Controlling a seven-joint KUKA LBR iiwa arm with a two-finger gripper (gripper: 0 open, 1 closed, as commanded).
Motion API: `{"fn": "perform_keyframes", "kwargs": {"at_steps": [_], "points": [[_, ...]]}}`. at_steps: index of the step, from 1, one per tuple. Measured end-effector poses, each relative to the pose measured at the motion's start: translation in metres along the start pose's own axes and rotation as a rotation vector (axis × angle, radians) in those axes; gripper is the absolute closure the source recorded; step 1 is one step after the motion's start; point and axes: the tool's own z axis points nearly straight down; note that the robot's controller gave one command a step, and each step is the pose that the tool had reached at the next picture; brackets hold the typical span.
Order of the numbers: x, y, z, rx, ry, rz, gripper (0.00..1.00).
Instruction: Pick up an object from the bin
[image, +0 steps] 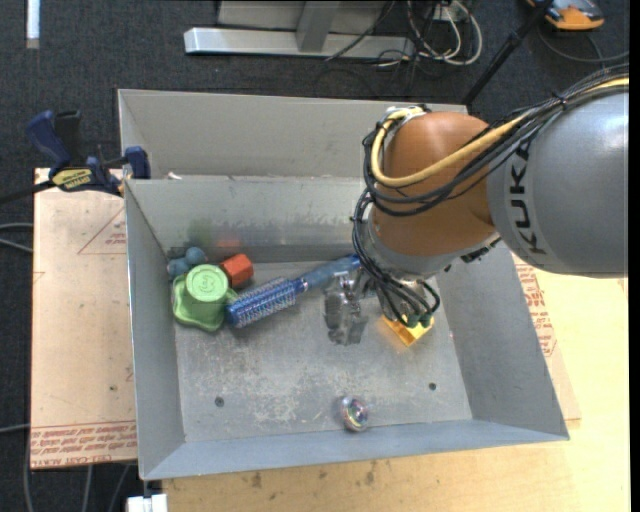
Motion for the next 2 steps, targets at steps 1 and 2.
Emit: {"fn": "perform_keyframes", "kwargs": {"at_steps": [1, 2], "points": [[0.002, 0.001, 0.005, -0.001, 0.009, -0.001, 0.0], [-0.085, 0.022, 0.099, -0.003, 0.01, -0.294, 0.0]]}}
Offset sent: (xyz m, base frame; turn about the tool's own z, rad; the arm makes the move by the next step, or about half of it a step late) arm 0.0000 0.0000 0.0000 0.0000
